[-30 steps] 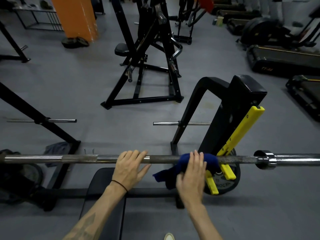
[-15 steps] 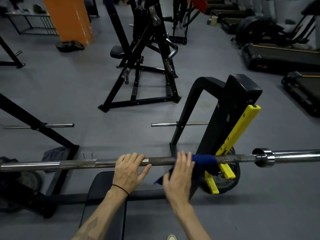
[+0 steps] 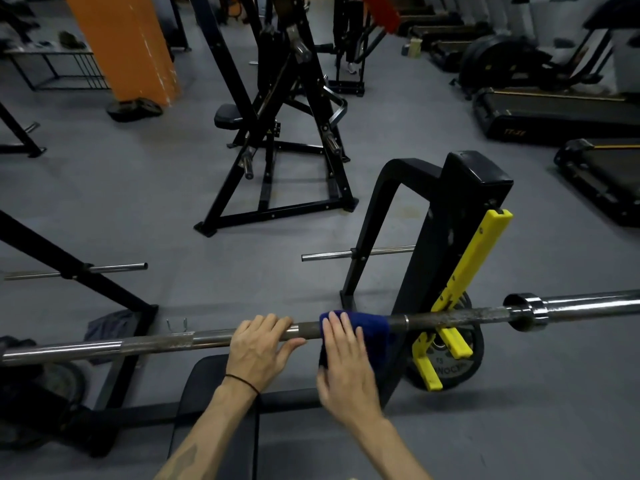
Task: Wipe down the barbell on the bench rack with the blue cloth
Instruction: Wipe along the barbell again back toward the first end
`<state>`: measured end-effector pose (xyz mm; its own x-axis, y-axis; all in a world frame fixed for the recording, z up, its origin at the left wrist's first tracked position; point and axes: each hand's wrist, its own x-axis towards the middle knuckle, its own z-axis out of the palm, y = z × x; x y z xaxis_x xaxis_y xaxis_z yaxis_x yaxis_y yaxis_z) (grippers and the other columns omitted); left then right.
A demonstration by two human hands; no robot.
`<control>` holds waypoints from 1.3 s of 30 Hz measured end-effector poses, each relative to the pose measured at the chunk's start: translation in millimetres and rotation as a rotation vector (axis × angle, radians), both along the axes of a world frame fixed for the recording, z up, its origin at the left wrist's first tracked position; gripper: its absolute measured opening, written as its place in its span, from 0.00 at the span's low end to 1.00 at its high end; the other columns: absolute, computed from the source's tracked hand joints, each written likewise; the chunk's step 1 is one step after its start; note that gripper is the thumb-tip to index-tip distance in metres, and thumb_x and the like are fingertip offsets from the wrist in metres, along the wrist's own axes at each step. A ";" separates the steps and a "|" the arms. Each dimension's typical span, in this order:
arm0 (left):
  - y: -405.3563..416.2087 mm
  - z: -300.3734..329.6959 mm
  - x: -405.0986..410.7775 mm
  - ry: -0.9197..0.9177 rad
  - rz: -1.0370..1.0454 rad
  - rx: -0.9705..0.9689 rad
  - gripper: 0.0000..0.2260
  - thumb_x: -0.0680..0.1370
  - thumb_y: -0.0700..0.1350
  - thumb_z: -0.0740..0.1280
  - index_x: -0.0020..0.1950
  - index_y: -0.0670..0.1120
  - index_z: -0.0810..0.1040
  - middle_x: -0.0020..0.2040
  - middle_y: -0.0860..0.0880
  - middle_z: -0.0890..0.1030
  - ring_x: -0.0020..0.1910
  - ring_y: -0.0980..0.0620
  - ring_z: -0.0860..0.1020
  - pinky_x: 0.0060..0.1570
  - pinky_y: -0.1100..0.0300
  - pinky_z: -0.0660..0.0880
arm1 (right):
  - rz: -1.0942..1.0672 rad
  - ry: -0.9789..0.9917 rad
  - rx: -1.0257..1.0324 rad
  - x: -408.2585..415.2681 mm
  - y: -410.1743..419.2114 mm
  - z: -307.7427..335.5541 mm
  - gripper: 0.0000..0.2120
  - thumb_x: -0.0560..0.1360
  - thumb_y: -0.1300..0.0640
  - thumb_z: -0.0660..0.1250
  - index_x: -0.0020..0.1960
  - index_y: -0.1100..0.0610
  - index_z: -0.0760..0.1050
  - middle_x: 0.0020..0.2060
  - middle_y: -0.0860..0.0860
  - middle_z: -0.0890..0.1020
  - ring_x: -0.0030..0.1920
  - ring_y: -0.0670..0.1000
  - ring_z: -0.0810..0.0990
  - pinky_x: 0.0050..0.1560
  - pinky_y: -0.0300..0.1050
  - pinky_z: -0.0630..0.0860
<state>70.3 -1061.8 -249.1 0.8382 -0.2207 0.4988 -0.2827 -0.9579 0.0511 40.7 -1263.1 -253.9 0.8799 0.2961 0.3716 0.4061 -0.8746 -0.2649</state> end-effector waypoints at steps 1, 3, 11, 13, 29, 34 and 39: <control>1.4 1.8 1.5 0.012 -0.016 0.009 0.20 0.81 0.65 0.57 0.51 0.50 0.78 0.39 0.53 0.75 0.35 0.51 0.73 0.37 0.56 0.68 | 0.046 -0.006 -0.045 4.4 -18.4 0.7 0.50 0.65 0.62 0.76 0.83 0.59 0.58 0.82 0.55 0.59 0.83 0.54 0.55 0.81 0.55 0.50; 2.9 3.9 4.6 0.027 -0.033 0.003 0.19 0.80 0.65 0.59 0.49 0.51 0.78 0.38 0.54 0.75 0.33 0.51 0.73 0.34 0.57 0.67 | 0.002 -0.016 -0.059 13.8 -55.6 -1.2 0.50 0.64 0.67 0.75 0.82 0.58 0.60 0.82 0.53 0.61 0.82 0.53 0.57 0.81 0.56 0.52; 5.0 32.9 24.0 0.291 0.009 0.040 0.31 0.75 0.72 0.43 0.42 0.52 0.77 0.34 0.48 0.83 0.35 0.45 0.82 0.32 0.57 0.70 | -0.114 0.071 0.097 2.3 21.9 2.8 0.46 0.68 0.58 0.74 0.82 0.63 0.59 0.81 0.59 0.61 0.83 0.58 0.52 0.81 0.54 0.47; 3.0 37.8 30.9 0.426 0.049 0.046 0.35 0.72 0.72 0.35 0.42 0.53 0.75 0.40 0.47 0.84 0.43 0.45 0.83 0.39 0.55 0.71 | 0.072 0.025 -0.046 1.0 19.6 2.4 0.46 0.66 0.59 0.74 0.81 0.62 0.61 0.81 0.58 0.62 0.82 0.57 0.57 0.80 0.54 0.53; 7.2 2.9 -12.0 0.098 0.038 -0.081 0.16 0.83 0.56 0.55 0.58 0.49 0.77 0.44 0.53 0.74 0.41 0.50 0.71 0.49 0.53 0.71 | -0.026 0.006 -0.066 12.2 -45.9 2.5 0.47 0.66 0.69 0.72 0.82 0.60 0.59 0.82 0.55 0.60 0.83 0.54 0.55 0.82 0.56 0.56; 2.4 2.7 -10.4 0.088 0.074 -0.120 0.17 0.83 0.57 0.56 0.57 0.50 0.79 0.44 0.54 0.75 0.42 0.51 0.72 0.49 0.54 0.69 | -0.310 0.035 0.075 7.2 -16.0 0.6 0.45 0.69 0.65 0.72 0.82 0.65 0.56 0.82 0.61 0.58 0.84 0.59 0.49 0.83 0.56 0.46; 1.1 0.1 -11.6 0.048 0.076 -0.133 0.15 0.83 0.57 0.58 0.54 0.49 0.79 0.43 0.52 0.76 0.41 0.49 0.73 0.49 0.53 0.69 | 0.077 -0.016 -0.056 -7.7 25.5 -0.1 0.47 0.65 0.67 0.72 0.82 0.65 0.58 0.82 0.60 0.58 0.82 0.59 0.56 0.81 0.55 0.55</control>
<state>58.7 -1060.8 -249.0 0.8735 -0.0903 0.4784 -0.2039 -0.9601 0.1911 33.0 -1237.6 -253.9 0.8477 0.3836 0.3665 0.4767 -0.8539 -0.2088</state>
